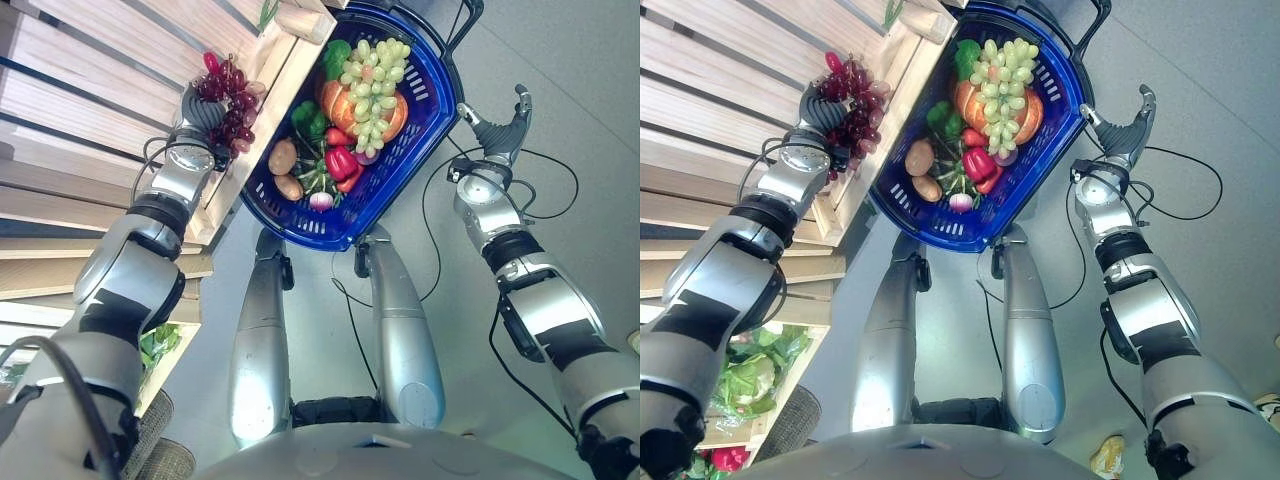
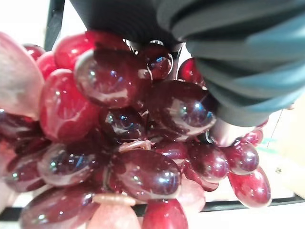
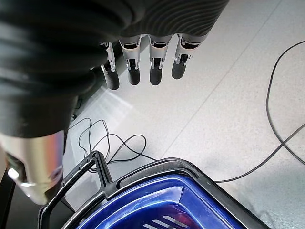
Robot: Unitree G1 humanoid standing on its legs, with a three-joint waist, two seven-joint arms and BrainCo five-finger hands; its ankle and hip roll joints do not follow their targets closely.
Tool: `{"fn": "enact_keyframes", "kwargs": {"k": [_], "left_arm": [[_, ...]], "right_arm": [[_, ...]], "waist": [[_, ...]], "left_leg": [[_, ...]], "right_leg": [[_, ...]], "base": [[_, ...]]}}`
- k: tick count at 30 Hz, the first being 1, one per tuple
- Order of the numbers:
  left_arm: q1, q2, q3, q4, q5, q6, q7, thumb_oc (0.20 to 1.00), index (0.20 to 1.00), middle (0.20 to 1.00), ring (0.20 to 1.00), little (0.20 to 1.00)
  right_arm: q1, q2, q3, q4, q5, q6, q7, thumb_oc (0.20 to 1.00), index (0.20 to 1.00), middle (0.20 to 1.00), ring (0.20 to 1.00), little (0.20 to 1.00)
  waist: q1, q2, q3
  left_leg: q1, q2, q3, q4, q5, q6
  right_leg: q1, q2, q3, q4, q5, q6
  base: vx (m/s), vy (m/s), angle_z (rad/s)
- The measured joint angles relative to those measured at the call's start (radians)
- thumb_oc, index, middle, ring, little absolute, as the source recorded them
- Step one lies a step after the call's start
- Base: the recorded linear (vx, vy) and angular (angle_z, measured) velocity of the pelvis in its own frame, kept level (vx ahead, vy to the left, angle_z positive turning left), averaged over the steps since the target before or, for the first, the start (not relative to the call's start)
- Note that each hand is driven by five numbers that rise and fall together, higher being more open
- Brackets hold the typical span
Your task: Pick up fruits and vegetables into the basket
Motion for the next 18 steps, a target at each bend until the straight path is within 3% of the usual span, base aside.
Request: {"fn": "enact_keyframes", "kwargs": {"k": [4,10,18], "left_arm": [[0.051,0.006,0.078,-0.017,-0.212,-0.091,-0.091,0.2,0.2,0.2,0.2,0.2],[0.179,-0.009,0.173,-0.227,-0.515,-0.217,-0.225,0.2,0.2,0.2,0.2,0.2],[0.235,-0.047,0.257,-0.355,-0.733,-0.318,-0.368,0.2,0.2,0.2,0.2,0.2]], "right_arm": [[0.009,0.0,0.0,-0.009,0.0,0.0,0.0,1.0,1.0,1.0,1.0,1.0],[0.077,0.0,-0.003,-0.082,-0.012,-0.001,-0.001,1.0,1.0,1.0,1.0,1.0],[0.116,-0.006,-0.003,-0.217,-0.08,-0.002,-0.002,1.0,1.0,1.0,1.0,1.0]], "waist": [[0.0,0.0,0.0],[0.008,0.0,0.0],[0.016,0.001,0.001]], "left_leg": [[0.001,0.0,0.0,0.0,0.0,0.0],[0.015,-0.001,-0.002,-0.001,0.0,0.0],[0.015,0.0,-0.002,-0.012,0.008,-0.004]], "right_leg": [[0.001,0.0,0.0,0.001,0.0,0.0],[0.012,-0.001,0.001,0.002,0.0,0.0],[0.0,-0.002,0.003,0.015,-0.004,0.005]], "base": [[0.0,0.0,0.0],[0.0,0.0,0.0],[0.0,0.0,0.0]]}}
